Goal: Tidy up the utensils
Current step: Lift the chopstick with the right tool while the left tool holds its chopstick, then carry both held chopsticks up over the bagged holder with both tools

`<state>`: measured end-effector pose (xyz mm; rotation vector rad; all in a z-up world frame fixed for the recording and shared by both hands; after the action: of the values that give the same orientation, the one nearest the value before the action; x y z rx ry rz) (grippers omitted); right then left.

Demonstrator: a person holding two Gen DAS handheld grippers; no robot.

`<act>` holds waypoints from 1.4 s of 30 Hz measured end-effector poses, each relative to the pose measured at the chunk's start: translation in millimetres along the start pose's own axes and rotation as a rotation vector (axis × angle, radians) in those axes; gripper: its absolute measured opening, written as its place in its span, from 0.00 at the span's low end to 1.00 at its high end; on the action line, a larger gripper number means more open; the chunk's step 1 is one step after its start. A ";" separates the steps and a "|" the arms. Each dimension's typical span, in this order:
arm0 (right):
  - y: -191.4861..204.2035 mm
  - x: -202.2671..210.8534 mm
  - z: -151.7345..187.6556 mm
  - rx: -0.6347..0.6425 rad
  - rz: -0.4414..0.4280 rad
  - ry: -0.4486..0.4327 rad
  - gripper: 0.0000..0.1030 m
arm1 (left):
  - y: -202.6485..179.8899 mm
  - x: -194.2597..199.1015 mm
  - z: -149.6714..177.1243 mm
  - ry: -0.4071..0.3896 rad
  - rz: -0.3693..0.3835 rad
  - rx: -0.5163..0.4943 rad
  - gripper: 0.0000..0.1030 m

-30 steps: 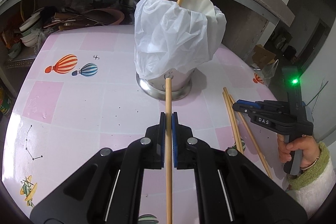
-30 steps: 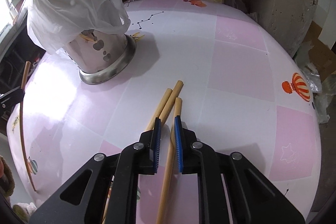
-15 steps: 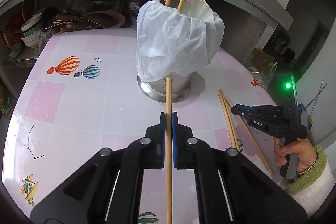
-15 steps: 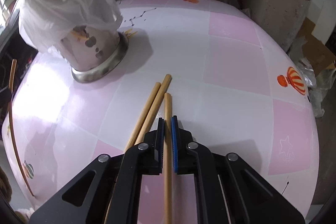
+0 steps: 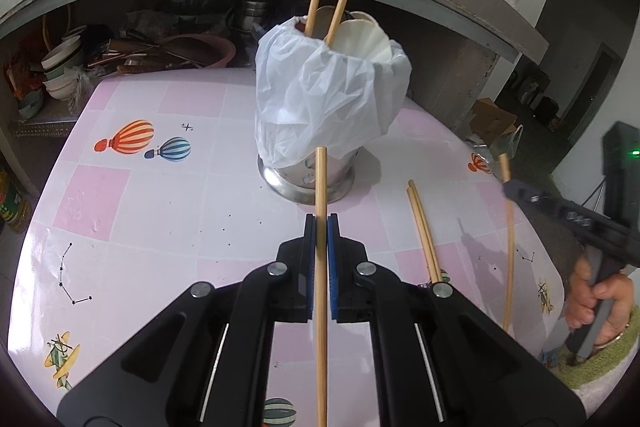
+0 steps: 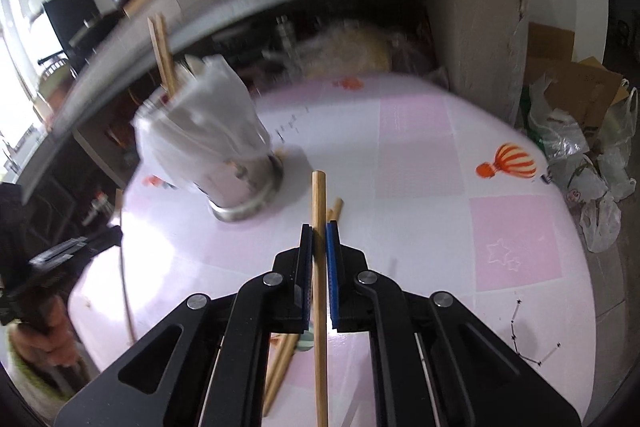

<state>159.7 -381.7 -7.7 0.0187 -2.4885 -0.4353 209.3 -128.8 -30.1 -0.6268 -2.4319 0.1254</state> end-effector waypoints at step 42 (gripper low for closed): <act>11.0 102.3 -22.5 -0.044 -0.114 -0.232 0.07 | -47.5 122.8 -154.4 -0.353 0.112 -0.052 0.05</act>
<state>90.0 -389.7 70.9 0.0978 -2.7142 -0.5679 195.4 -122.7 172.2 -0.8238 -2.7448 0.2376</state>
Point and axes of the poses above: each gripper's, at about its wrist camera, not at the fingertips, and x roughly against the way its jaws point, y to its left, z to its underside, the point moved 5 cm from there along -x, roughly the way its jaws point, and after that the axes turned 11 degrees about -y, right-handed, at the moved point
